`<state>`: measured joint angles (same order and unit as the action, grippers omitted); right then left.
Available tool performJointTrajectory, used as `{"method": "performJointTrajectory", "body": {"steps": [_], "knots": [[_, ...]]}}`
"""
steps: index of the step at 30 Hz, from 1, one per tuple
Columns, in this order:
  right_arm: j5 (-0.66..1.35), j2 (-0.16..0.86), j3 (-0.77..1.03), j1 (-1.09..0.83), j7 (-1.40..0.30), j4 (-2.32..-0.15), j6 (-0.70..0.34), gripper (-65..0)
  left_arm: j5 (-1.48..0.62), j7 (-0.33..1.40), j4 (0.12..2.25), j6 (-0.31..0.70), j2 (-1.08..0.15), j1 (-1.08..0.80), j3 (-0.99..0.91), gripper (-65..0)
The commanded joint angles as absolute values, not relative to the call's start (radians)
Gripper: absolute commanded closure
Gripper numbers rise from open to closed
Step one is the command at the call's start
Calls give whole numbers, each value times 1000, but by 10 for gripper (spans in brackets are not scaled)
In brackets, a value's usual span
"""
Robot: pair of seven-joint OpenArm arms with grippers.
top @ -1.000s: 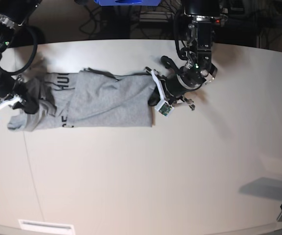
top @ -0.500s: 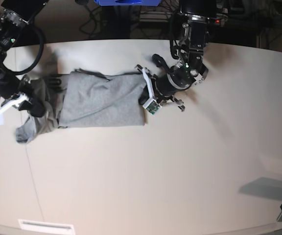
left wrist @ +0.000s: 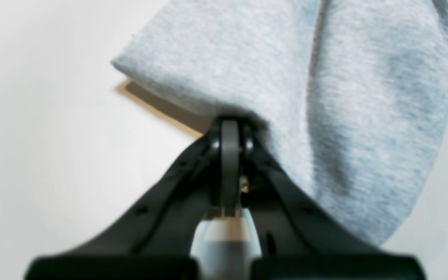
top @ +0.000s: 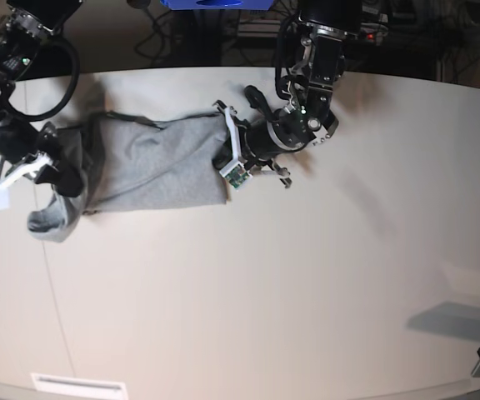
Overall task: Fold the T-shirt properly
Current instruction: 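Push both held strip ends toward the middle with both grippers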
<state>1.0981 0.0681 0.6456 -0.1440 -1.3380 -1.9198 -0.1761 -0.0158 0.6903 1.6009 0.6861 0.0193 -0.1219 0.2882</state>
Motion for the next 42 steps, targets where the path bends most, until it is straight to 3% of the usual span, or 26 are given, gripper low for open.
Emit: {"method": "performJointTrajectory", "body": {"steps": [1,12,18,26,42], "knots": [[1159,77,650,-143,-1325,-1934,-176,-6,30,771,1590,698,21,-128,294,0],[1198,64,650,-173,-1323,-1931,-176,-6,41,773,1590,698,120,-128,295,0],[1196,47,647,-176,-1325,-1931,-168,-6,31,823,1600,698,120,-127,294,0],[1196,31,526,-213,-1313,-1929,-70,-6,30,823,1601,698,120,-127,294,0],[1196,12,522,-217,-1313,-1886,-30,-13,38,823,1601,698,117,-127,294,0]]}}
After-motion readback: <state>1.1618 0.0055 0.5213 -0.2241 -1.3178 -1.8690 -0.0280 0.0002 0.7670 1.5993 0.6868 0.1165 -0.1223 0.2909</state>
